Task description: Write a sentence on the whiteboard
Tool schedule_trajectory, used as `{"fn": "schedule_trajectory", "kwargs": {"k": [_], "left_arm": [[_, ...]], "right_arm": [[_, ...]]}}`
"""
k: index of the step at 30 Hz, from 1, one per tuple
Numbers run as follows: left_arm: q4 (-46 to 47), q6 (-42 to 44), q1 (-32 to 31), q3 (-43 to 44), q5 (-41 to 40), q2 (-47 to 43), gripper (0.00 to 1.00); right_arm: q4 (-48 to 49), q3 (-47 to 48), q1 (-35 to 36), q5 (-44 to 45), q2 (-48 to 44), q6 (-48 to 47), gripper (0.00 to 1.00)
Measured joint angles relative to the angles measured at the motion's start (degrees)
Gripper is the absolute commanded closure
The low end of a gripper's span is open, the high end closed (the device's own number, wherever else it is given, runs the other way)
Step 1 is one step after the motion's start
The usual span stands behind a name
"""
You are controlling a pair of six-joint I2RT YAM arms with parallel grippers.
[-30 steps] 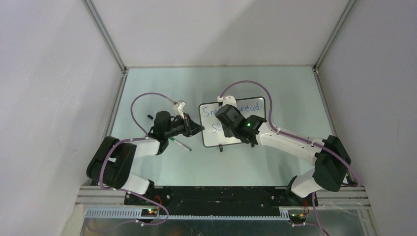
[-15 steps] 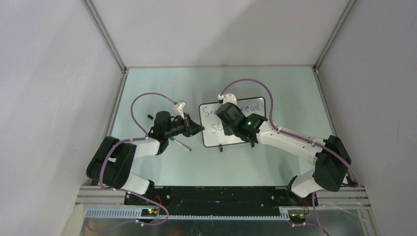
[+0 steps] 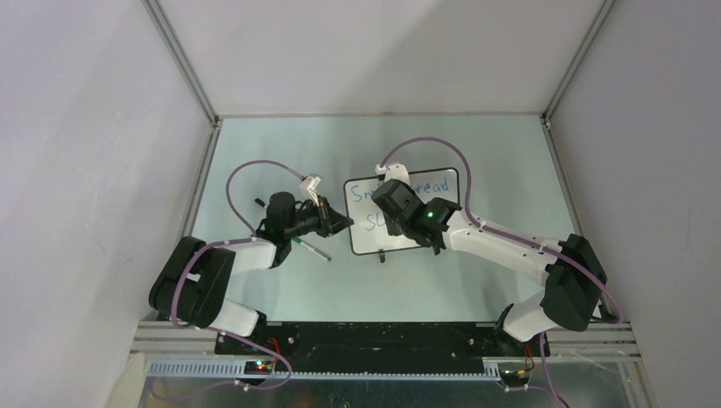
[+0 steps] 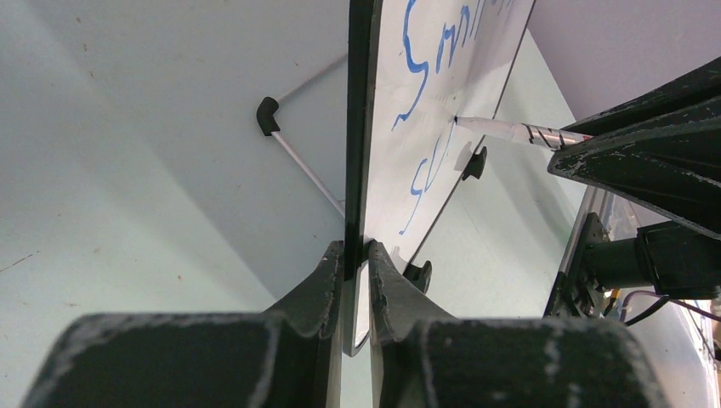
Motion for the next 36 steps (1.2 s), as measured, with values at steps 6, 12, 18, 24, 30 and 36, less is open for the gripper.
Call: {"fn": "schedule_trajectory", "kwargs": {"k": [6,12,18,24,30,36], "left_arm": [[-0.35,0.0,-0.04,0.0,-0.07,-0.2,0.94],[-0.57,0.02,-0.11,0.0,-0.24,-0.39,0.94],[-0.59,0.02,-0.11,0.0,-0.44,-0.39,0.94],[-0.57,0.02,-0.15,0.0,-0.44,-0.42,0.94],[-0.59,0.02,-0.15,0.0,-0.44,-0.44,0.94],[-0.63,0.04,-0.15,0.0,-0.46,-0.44,0.94]], "right_arm": [[-0.13,-1.29,0.61,0.11,0.0,0.24,1.0],[-0.31,-2.93,1.44,-0.07,-0.02,0.68,1.0],[-0.52,-3.78,1.7,-0.39,-0.13,0.9,1.0],[-0.31,-4.39,1.42,-1.55,-1.55,0.9,1.0],[0.55,-4.46,0.59,-3.28,-6.05,-0.17,1.0],[3.08,-5.44,0.26,-3.06,-10.49,-1.81,1.0]]}}
